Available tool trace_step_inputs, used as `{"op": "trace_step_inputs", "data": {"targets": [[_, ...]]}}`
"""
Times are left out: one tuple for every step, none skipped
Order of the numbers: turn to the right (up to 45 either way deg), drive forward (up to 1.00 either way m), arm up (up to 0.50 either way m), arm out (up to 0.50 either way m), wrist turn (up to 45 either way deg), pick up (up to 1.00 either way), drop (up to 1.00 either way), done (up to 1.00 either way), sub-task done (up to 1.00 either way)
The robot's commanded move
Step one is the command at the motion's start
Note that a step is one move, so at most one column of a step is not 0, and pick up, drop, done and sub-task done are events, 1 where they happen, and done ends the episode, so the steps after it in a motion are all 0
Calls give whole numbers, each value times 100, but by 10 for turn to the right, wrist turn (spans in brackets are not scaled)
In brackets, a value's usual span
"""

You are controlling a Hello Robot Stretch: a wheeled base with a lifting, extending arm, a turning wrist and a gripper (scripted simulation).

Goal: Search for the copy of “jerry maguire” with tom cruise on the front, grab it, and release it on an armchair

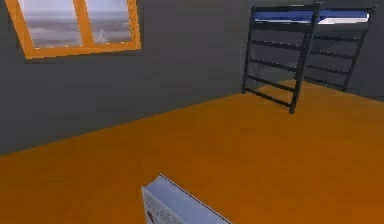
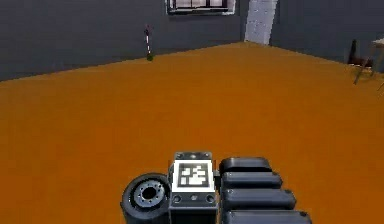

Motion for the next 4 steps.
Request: {"op": "trace_step_inputs", "data": {"targets": [[30, 0, 0, 0, 0, 0, 0, 0, 0], [-450, 0, 0, 0, 0, 0, 0, 0, 0], [-450, 0, 0, 0, 0, 0, 0, 0, 0], [-180, 0, 0, 0, 0, 0, 0, 0, 0]]}}
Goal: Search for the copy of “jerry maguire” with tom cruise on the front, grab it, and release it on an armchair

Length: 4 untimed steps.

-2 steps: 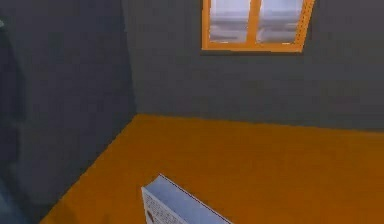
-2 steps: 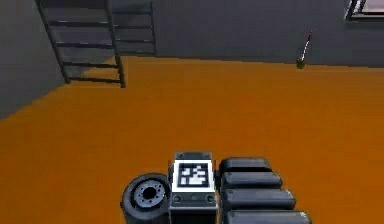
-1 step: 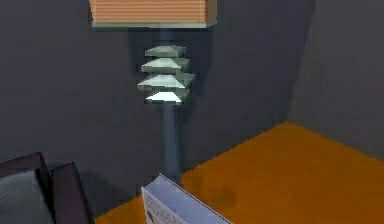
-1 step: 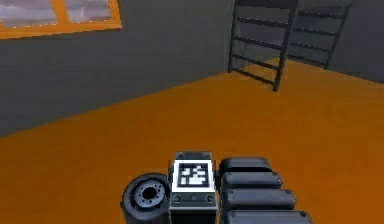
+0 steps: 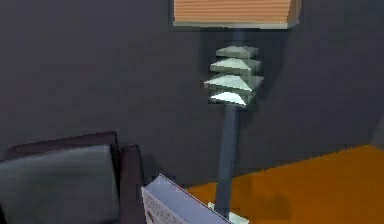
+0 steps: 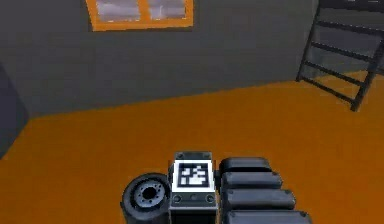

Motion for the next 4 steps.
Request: {"op": "trace_step_inputs", "data": {"targets": [[450, 0, 0, 0, 0, 0, 0, 0, 0], [450, 0, 0, 0, 0, 0, 0, 0, 0], [300, 0, 0, 0, 0, 0, 0, 0, 0], [-450, 0, 0, 0, 0, 0, 0, 0, 0]]}}
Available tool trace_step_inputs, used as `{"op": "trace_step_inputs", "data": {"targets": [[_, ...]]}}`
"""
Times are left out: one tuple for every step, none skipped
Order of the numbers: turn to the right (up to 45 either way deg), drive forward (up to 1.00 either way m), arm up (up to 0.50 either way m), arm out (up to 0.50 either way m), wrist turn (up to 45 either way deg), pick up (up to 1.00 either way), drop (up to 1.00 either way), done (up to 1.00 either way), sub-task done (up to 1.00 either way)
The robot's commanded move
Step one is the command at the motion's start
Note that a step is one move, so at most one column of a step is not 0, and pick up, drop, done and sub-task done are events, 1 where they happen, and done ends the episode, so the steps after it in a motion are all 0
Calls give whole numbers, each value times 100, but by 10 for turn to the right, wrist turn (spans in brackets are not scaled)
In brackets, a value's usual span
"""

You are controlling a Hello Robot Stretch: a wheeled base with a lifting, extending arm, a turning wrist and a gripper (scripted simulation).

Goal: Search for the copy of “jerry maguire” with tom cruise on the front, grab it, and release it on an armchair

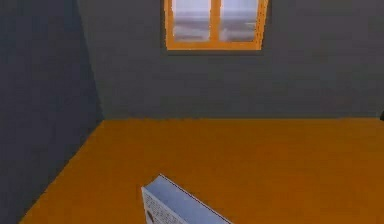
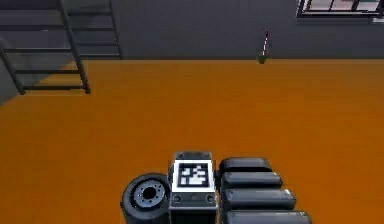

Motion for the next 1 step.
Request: {"op": "trace_step_inputs", "data": {"targets": [[-450, 0, 0, 0, 0, 0, 0, 0, 0]]}}
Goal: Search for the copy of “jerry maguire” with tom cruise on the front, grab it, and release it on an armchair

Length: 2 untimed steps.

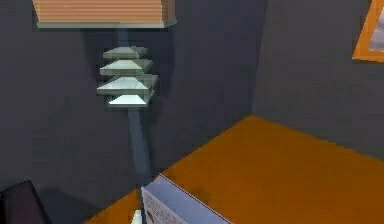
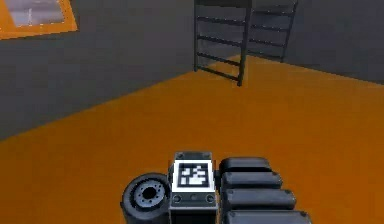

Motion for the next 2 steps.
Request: {"op": "trace_step_inputs", "data": {"targets": [[-360, 0, 0, 0, 0, 0, 0, 0, 0], [450, 0, 0, 0, 0, 0, 0, 0, 0]]}}
